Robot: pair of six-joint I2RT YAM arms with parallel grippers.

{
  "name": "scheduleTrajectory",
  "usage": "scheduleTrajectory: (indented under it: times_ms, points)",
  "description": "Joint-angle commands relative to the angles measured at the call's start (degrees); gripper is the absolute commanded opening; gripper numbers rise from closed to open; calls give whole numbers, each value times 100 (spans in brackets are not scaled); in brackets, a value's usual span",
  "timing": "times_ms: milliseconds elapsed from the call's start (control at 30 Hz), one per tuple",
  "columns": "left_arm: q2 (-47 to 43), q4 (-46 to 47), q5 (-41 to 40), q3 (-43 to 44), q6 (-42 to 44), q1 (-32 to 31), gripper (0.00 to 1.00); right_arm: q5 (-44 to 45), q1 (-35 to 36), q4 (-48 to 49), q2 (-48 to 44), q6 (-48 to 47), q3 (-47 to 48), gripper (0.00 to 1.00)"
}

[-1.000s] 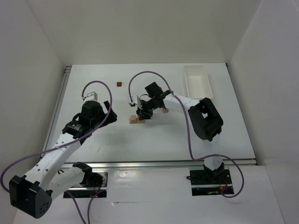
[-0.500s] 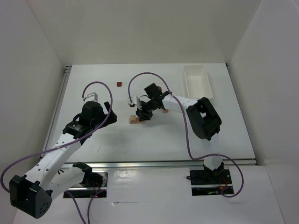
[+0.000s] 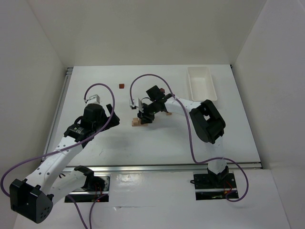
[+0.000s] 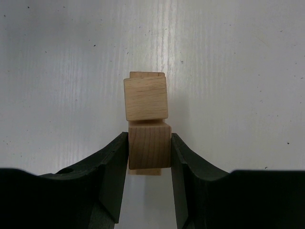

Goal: Build the wood block tower

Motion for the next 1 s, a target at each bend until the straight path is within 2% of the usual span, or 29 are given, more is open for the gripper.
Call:
scheduleTrajectory:
  times_ms: [0, 267, 967]
  points:
    - [-6, 218, 56, -80, 128, -14, 100, 40, 71, 344, 20, 158, 70, 24]
    - [-6, 218, 108, -80, 128, -67, 100, 94, 71, 467, 20, 221, 8, 24]
    - [47, 218, 56, -80, 181, -120, 100, -47, 177, 81, 20, 1, 113, 25]
